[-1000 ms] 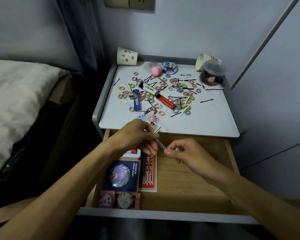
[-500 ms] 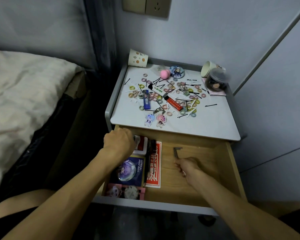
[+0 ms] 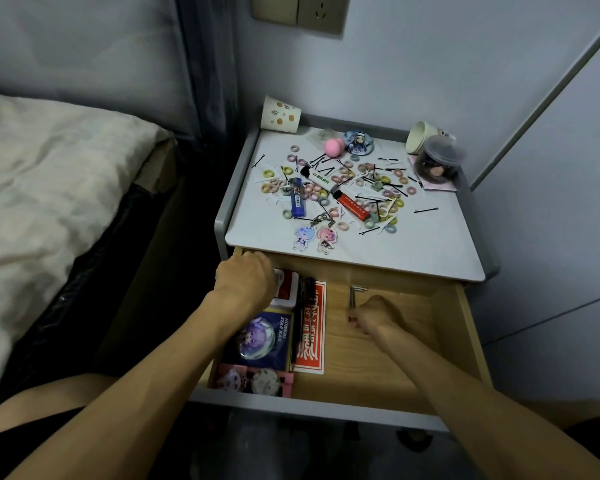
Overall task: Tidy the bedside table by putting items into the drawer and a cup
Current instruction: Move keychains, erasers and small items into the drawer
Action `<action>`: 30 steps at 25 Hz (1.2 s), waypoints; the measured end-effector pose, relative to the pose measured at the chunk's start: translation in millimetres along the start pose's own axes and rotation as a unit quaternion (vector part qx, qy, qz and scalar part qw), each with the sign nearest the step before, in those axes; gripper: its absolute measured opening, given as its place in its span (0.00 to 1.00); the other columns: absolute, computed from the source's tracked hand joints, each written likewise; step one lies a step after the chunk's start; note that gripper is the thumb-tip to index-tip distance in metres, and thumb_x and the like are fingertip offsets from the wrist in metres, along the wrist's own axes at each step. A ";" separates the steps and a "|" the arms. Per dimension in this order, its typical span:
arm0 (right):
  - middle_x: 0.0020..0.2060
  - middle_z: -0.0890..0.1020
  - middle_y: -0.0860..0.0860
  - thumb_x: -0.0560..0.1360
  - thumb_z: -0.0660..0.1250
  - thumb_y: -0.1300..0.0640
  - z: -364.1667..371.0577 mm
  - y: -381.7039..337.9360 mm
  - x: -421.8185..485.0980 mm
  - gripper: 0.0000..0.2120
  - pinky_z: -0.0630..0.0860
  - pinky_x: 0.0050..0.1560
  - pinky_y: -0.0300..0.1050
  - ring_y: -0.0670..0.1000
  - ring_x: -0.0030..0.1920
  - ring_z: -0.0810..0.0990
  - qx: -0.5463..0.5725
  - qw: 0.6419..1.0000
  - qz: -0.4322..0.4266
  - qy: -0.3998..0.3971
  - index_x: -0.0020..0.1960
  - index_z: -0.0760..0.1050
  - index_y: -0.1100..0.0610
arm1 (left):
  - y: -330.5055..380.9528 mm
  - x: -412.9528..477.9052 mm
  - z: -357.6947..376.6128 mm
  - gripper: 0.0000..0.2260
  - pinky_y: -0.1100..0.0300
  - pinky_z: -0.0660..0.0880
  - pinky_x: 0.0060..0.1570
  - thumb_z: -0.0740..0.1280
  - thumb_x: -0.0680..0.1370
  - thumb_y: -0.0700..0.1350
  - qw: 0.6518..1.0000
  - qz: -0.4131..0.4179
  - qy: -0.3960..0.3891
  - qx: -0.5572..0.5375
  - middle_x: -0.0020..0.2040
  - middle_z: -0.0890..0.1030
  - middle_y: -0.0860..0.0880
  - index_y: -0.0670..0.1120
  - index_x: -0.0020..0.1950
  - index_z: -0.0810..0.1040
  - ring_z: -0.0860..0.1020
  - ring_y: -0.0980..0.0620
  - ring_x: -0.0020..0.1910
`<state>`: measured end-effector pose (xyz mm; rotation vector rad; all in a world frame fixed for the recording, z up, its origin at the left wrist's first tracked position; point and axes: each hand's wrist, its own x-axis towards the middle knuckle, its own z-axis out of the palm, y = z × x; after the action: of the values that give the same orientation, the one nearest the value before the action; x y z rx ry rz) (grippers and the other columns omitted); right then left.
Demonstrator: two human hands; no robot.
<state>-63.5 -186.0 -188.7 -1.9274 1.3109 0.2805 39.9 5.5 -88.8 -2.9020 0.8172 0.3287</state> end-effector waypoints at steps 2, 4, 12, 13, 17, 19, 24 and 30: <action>0.39 0.84 0.54 0.74 0.71 0.52 -4.0 0.3 -2.0 0.09 0.75 0.34 0.41 0.50 0.36 0.81 -0.010 1.000 -0.010 -0.004 0.44 0.81 0.59 | 1.0 0.2 0.7 0.14 0.49 0.74 0.54 0.55 0.82 0.42 1.000 0.000 0.001 0.000 0.64 0.75 0.40 0.38 0.65 0.69 0.76 0.38 0.62; 0.37 0.83 0.53 0.74 0.72 0.49 -8.3 2.2 -5.7 0.12 0.72 0.32 0.40 0.50 0.34 0.79 -0.026 0.999 -0.016 -0.014 0.43 0.79 0.58 | 1.5 0.8 1.7 0.15 0.49 0.74 0.54 0.56 0.82 0.43 1.000 0.001 0.000 0.001 0.64 0.75 0.40 0.38 0.66 0.68 0.76 0.39 0.62; 0.43 0.82 0.56 0.70 0.70 0.61 -17.0 26.1 1.1 0.07 0.65 0.32 0.38 0.53 0.41 0.78 -0.062 0.990 -0.094 0.084 0.48 0.76 0.61 | 2.6 2.7 3.4 0.16 0.50 0.74 0.54 0.57 0.82 0.45 1.000 0.004 -0.005 0.010 0.64 0.75 0.40 0.38 0.66 0.67 0.76 0.39 0.62; 0.46 0.82 0.56 0.70 0.71 0.60 -17.0 26.3 1.6 0.10 0.67 0.34 0.37 0.53 0.42 0.79 -0.065 0.989 -0.098 0.090 0.50 0.77 0.62 | 2.8 2.9 3.8 0.16 0.50 0.73 0.54 0.57 0.82 0.45 1.000 0.002 -0.006 0.008 0.64 0.75 0.40 0.38 0.66 0.67 0.76 0.39 0.62; 0.52 0.81 0.57 0.72 0.72 0.52 -19.8 26.4 -0.5 0.21 0.68 0.39 0.41 0.58 0.51 0.81 -0.135 0.979 -0.096 0.118 0.58 0.73 0.65 | 3.1 3.5 3.1 0.15 0.50 0.74 0.54 0.57 0.82 0.45 1.000 -0.001 -0.004 0.006 0.64 0.76 0.40 0.38 0.66 0.68 0.76 0.40 0.62; 0.52 0.82 0.58 0.74 0.71 0.52 -20.1 27.6 0.8 0.21 0.67 0.37 0.39 0.56 0.48 0.80 -0.144 0.979 -0.097 0.103 0.60 0.72 0.65 | 3.7 3.5 2.7 0.16 0.50 0.74 0.53 0.57 0.82 0.46 1.000 0.003 -0.004 0.005 0.63 0.76 0.40 0.38 0.66 0.68 0.76 0.39 0.61; 0.46 0.84 0.58 0.75 0.71 0.55 -3.1 15.4 8.5 0.12 0.67 0.31 0.37 0.51 0.38 0.79 -0.052 0.990 -0.107 0.070 0.50 0.80 0.65 | 4.6 4.0 4.1 0.15 0.51 0.74 0.54 0.56 0.82 0.44 1.000 0.006 -0.002 0.020 0.63 0.75 0.39 0.38 0.66 0.68 0.76 0.39 0.62; 0.41 0.81 0.57 0.74 0.73 0.55 7.6 -1.1 5.2 0.14 0.73 0.35 0.40 0.55 0.40 0.81 -0.020 0.993 -0.085 0.084 0.48 0.79 0.66 | 4.7 4.9 4.6 0.14 0.51 0.74 0.54 0.56 0.82 0.44 1.000 0.010 -0.001 0.027 0.63 0.76 0.40 0.39 0.65 0.70 0.77 0.40 0.61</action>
<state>-58.5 -184.2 -196.2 -2.1187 1.2449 0.0606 40.7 -0.3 -94.6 -2.8452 0.8424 0.3073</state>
